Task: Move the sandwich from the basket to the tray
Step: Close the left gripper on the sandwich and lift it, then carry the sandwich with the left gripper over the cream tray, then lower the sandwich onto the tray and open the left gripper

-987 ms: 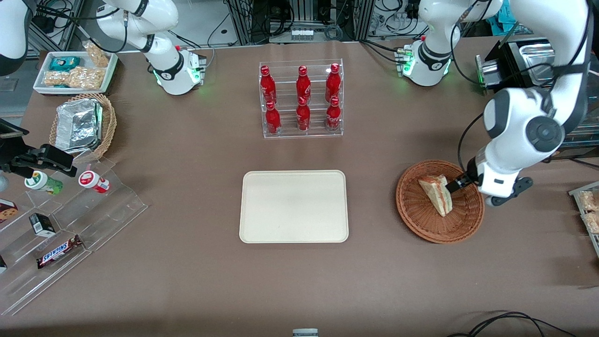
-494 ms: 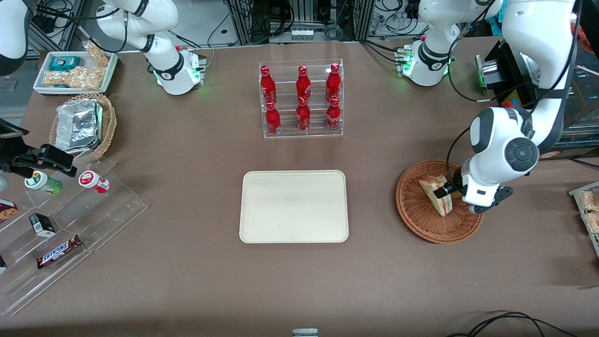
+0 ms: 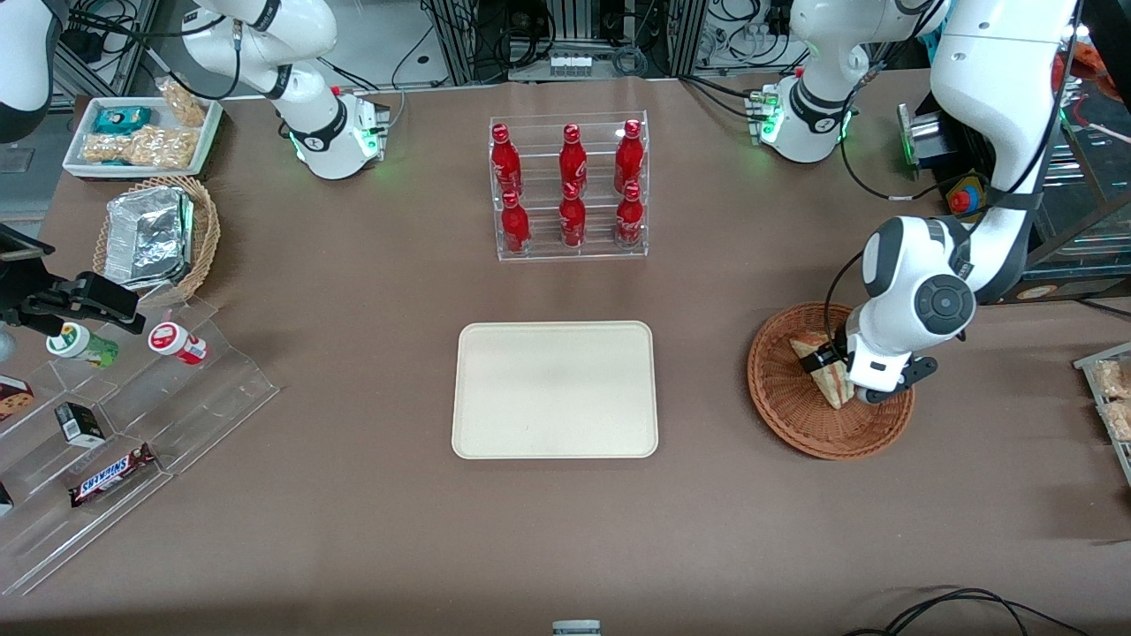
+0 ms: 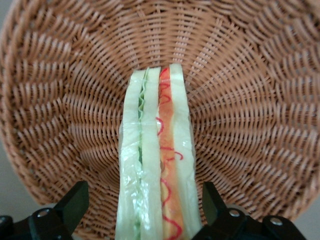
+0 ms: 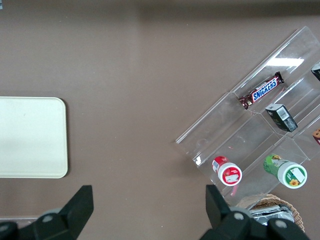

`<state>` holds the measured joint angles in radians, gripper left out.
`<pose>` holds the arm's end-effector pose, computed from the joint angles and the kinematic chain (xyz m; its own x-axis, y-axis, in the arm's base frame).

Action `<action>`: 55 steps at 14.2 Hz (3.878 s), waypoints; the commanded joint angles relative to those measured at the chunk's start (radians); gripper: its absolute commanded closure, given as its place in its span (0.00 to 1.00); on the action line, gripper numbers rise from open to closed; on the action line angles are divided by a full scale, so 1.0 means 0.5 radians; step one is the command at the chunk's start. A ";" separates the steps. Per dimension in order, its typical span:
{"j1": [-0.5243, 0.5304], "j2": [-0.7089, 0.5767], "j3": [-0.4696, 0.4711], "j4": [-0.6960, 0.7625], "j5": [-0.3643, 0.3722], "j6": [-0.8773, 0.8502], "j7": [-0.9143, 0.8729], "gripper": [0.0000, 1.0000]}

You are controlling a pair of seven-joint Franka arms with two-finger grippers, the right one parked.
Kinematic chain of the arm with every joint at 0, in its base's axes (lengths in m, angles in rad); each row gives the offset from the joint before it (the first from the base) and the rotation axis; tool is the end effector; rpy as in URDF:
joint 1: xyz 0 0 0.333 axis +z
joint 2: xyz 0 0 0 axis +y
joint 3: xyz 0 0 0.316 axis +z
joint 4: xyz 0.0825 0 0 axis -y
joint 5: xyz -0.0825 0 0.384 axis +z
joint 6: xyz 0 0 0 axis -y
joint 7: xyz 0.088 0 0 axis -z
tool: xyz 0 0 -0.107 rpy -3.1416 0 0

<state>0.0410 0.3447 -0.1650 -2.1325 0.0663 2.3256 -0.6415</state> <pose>0.5533 -0.0679 0.2345 0.8806 0.4571 -0.1247 0.4509 -0.8894 -0.0752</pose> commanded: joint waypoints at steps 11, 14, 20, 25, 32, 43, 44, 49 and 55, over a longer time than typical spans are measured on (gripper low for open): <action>-0.011 -0.091 0.008 0.132 0.045 -0.140 -0.331 0.91; -0.094 -0.220 -0.020 0.276 0.042 -0.517 -0.184 0.90; -0.688 -0.110 -0.050 0.577 0.027 -0.602 -0.184 0.90; -1.075 0.527 -0.056 1.260 0.005 -0.604 -0.248 0.90; -1.236 1.016 -0.056 1.841 0.008 -0.580 -0.395 0.84; -1.352 1.277 -0.050 2.062 0.027 -0.497 -0.484 0.83; -1.352 1.280 -0.050 2.062 0.027 -0.494 -0.481 0.78; -1.371 1.296 -0.038 2.062 0.033 -0.414 -0.542 0.25; -1.367 1.235 -0.026 2.062 0.033 -0.429 -0.607 0.00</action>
<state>-0.6251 0.9718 -0.1983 -1.1289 0.0744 2.1239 -0.9009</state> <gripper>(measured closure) 0.009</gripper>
